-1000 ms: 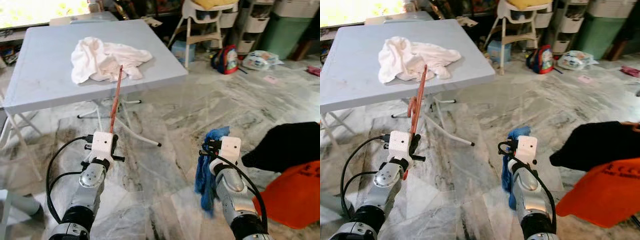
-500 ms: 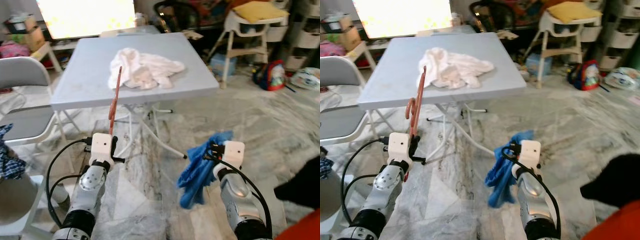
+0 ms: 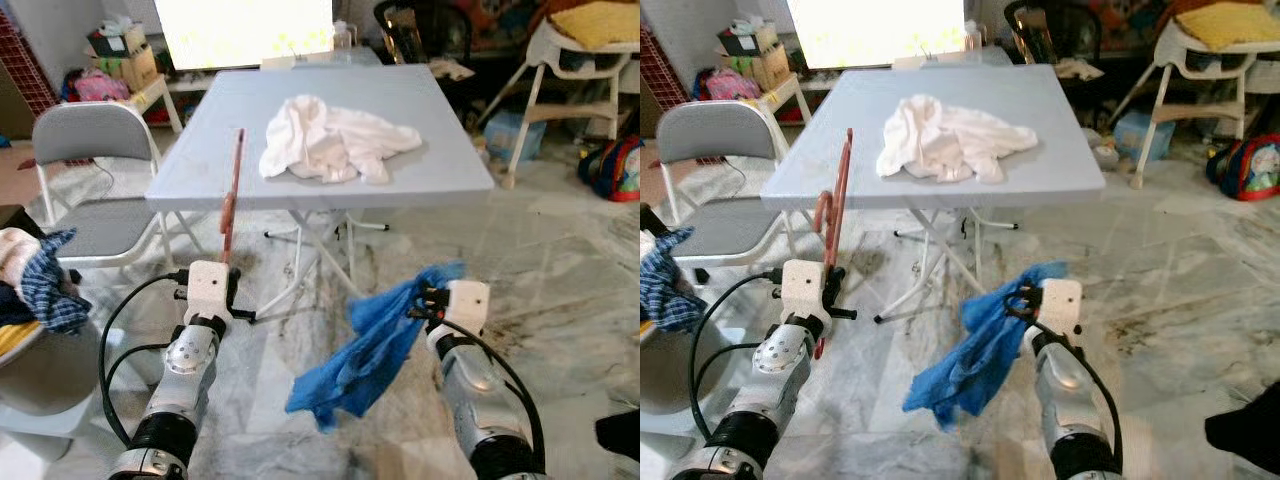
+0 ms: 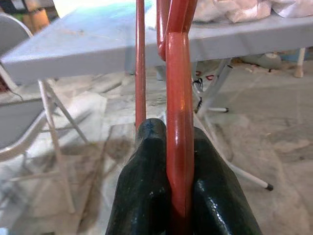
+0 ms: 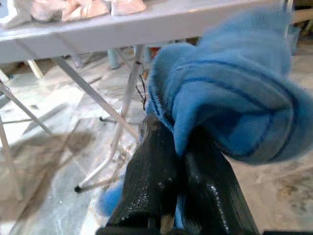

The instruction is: Hang hanger

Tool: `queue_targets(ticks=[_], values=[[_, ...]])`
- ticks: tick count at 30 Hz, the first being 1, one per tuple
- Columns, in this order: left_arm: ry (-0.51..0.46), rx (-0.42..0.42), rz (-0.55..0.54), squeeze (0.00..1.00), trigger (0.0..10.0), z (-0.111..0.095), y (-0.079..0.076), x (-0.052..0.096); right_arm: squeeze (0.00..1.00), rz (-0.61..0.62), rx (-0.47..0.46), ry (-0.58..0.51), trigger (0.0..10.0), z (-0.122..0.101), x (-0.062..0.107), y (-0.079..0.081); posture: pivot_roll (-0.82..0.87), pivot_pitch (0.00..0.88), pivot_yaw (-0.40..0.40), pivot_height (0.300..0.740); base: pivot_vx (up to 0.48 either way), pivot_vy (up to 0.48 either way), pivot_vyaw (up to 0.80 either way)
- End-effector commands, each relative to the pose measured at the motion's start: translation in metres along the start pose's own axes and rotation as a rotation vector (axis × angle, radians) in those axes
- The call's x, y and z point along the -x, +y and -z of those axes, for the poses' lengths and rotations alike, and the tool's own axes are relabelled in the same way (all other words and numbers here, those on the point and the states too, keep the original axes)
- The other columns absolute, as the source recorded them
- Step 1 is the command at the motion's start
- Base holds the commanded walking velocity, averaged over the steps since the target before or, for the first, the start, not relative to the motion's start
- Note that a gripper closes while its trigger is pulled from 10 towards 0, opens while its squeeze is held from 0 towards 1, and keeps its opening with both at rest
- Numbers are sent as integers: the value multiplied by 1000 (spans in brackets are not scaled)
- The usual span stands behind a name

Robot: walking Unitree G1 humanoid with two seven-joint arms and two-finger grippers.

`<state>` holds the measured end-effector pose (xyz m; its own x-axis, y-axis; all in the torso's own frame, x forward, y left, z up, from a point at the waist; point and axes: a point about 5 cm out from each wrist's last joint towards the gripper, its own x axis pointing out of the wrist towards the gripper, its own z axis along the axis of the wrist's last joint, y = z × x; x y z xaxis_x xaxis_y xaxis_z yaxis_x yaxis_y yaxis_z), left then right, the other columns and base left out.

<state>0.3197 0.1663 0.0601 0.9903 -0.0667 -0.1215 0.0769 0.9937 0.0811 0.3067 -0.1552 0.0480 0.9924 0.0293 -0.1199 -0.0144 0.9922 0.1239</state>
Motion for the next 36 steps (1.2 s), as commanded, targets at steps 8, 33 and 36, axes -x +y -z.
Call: queue_targets(ticks=[8, 33, 36], values=[[20, 31, 16, 0, 10000, 2, 2, 2, 0, -19, -21, -15, 10000, -4, -2, 10, 108, 51, 29, 740, 0, 0, 0], [8, -9, 22, 0, 10000, -4, 9, -2, 0, 18, -5, -42, 10000, -8, -1, 2, 94, 49, 34, 740, 0, 414, 0], [-7, -3, 22, 0, 10000, -5, 10, -1, 0, 28, 2, -54, 10000, -10, -1, 0, 93, 49, 35, 740, 0, 0, 0]])
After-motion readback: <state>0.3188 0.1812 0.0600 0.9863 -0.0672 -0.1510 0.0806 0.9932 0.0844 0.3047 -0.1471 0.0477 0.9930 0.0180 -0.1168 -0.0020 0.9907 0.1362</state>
